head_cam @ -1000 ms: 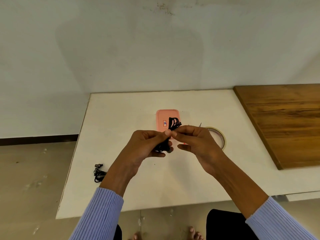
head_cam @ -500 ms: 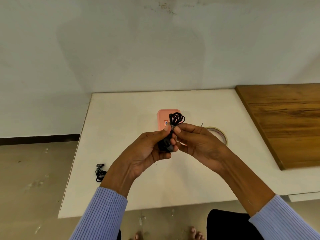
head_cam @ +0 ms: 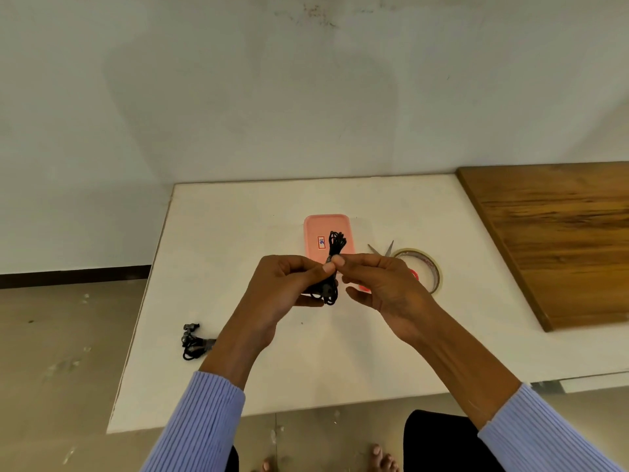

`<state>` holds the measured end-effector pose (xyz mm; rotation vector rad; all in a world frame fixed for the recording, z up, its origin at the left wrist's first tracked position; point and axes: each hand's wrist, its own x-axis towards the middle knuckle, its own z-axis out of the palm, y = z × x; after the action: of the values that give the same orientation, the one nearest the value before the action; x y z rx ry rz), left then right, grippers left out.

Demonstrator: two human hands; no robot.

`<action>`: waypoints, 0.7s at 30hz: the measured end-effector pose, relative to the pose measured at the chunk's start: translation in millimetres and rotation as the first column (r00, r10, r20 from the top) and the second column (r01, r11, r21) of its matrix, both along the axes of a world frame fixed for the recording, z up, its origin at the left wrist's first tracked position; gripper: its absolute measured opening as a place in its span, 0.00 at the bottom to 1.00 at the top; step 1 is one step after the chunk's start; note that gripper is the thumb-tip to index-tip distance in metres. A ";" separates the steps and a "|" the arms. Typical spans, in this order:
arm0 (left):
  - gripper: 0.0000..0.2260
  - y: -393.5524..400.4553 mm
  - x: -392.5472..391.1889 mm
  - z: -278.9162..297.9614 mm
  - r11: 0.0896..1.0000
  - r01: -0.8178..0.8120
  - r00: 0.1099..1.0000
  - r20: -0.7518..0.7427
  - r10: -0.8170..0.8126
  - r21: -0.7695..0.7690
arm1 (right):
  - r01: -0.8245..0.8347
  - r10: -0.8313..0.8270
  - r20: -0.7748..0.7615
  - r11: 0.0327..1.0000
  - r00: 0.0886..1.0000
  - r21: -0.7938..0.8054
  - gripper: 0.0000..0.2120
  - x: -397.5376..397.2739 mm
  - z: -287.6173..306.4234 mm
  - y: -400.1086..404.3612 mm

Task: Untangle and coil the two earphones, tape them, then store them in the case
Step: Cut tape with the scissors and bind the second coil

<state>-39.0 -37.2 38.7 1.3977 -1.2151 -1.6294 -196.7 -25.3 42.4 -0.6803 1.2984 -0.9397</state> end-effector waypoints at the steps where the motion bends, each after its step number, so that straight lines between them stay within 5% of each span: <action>1: 0.10 -0.6 0.4 0.3 1.000 0.000 0.999 -0.047 0.001 0.025 | -0.034 0.033 0.052 0.999 0.998 0.023 0.04 -2.5 1.4 -1.2; 7: 0.12 -2.1 -1.1 5.0 0.990 0.050 0.962 -0.272 -0.012 0.133 | -0.088 0.059 0.305 0.993 0.951 0.084 0.11 -7.8 7.0 -6.2; 14: 0.11 -2.0 1.7 9.3 0.974 0.139 0.946 -0.314 -0.076 0.182 | -0.178 0.148 0.353 0.983 0.924 0.051 0.10 -8.9 6.6 -3.9; 21: 0.14 -2.0 -0.2 0.8 0.999 0.026 0.998 0.056 -0.027 0.024 | -0.050 0.039 -0.146 0.996 0.988 -0.072 0.05 -5.1 -3.3 -1.6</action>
<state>-39.2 -39.2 39.5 1.4563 -1.2555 -1.6369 -201.7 -26.9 39.1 -0.8457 1.3751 -0.9200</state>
